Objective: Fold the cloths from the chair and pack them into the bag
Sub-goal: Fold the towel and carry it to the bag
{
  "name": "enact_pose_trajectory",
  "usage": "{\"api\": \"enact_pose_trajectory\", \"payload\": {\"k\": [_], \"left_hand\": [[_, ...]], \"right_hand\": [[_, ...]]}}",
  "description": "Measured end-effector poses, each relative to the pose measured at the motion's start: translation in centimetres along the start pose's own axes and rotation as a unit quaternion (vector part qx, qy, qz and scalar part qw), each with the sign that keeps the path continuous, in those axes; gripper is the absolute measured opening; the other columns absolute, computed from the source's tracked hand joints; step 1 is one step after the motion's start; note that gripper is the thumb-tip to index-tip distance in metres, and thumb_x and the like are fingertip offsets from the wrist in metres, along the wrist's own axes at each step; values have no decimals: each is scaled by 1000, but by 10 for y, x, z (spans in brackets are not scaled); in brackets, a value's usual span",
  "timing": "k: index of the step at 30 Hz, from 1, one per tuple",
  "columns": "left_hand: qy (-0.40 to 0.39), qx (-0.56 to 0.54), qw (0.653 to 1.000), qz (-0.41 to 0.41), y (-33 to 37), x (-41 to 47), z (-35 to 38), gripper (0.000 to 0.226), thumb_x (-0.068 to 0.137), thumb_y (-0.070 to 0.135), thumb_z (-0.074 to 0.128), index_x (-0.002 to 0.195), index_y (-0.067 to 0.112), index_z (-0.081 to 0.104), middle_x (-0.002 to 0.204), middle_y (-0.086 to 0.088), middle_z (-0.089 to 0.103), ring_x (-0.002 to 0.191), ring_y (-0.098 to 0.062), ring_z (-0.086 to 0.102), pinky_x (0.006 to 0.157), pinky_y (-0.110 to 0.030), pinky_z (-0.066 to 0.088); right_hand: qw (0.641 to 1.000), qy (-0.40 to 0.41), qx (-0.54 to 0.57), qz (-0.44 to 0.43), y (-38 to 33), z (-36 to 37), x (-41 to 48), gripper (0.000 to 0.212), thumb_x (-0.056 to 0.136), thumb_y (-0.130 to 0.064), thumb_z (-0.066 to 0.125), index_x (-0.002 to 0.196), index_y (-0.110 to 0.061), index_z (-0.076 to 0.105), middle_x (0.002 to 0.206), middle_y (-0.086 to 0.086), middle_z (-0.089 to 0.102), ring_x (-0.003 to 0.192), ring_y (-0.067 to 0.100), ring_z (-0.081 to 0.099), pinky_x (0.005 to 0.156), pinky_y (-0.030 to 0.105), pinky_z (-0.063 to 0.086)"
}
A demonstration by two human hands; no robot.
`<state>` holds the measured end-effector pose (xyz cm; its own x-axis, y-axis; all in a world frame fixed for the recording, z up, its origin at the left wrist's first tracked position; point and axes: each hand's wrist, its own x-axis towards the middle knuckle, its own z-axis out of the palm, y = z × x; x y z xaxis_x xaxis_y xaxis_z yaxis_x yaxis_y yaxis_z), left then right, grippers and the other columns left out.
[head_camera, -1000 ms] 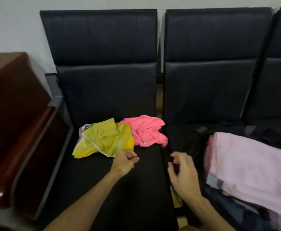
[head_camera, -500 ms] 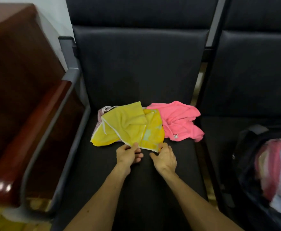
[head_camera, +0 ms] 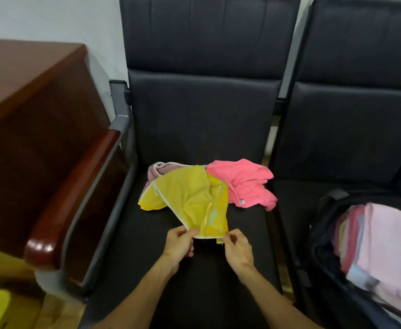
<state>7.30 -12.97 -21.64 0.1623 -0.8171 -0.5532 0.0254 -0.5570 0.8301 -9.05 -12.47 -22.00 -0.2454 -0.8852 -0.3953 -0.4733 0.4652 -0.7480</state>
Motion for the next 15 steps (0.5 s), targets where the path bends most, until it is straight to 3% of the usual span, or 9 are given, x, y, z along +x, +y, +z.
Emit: {"api": "enact_pose_trajectory", "payload": {"k": [3, 5, 7, 9, 11, 15], "left_hand": [[9, -10, 996, 89, 27, -47, -6, 28, 91, 18, 70, 69, 9, 56, 55, -3, 48, 47, -10, 47, 45, -25, 42], [9, -12, 986, 164, 57, -73, -8, 31, 92, 18, 68, 68, 6, 53, 55, -4, 48, 47, -12, 46, 45, -24, 40], [3, -16, 968, 250, 97, -111, -12, 35, 93, 18, 67, 66, 1, 52, 53, -7, 48, 48, -15, 46, 47, -25, 39], [4, -18, 948, 319, 131, -144, -16, 41, 94, 20, 67, 67, -8, 51, 53, -10, 50, 48, -16, 48, 49, -25, 41], [-4, -32, 930, 365, 157, -177, -21, 42, 95, 22, 66, 68, -9, 53, 54, -9, 52, 49, -16, 51, 50, -24, 44], [-11, -84, 914, 397, 179, -227, -31, 36, 95, 24, 66, 66, 3, 59, 57, -7, 55, 51, -17, 53, 48, -26, 46]], "right_hand": [[998, 20, 51, -30, -17, -18, -36, 12, 99, -26, 49, 90, -23, 55, 87, 2, 68, 79, 17, 64, 67, 33, 47], [993, 39, 91, -58, -42, -33, -49, 11, 98, -27, 49, 88, -26, 54, 86, 1, 69, 82, 18, 66, 74, 36, 51], [984, 65, 129, -106, -75, -58, -72, 10, 99, -27, 48, 90, -27, 53, 89, 0, 68, 87, 19, 65, 80, 40, 52], [967, 90, 175, -163, -110, -83, -97, 10, 100, -22, 48, 92, -26, 53, 91, 0, 66, 87, 17, 64, 77, 35, 52], [946, 118, 207, -220, -140, -111, -127, 11, 100, -14, 48, 94, -20, 54, 90, 4, 66, 81, 17, 64, 69, 26, 51], [920, 118, 209, -311, -174, -162, -183, 13, 94, -8, 51, 87, -14, 60, 77, 9, 65, 68, 17, 66, 65, 33, 54]]}}
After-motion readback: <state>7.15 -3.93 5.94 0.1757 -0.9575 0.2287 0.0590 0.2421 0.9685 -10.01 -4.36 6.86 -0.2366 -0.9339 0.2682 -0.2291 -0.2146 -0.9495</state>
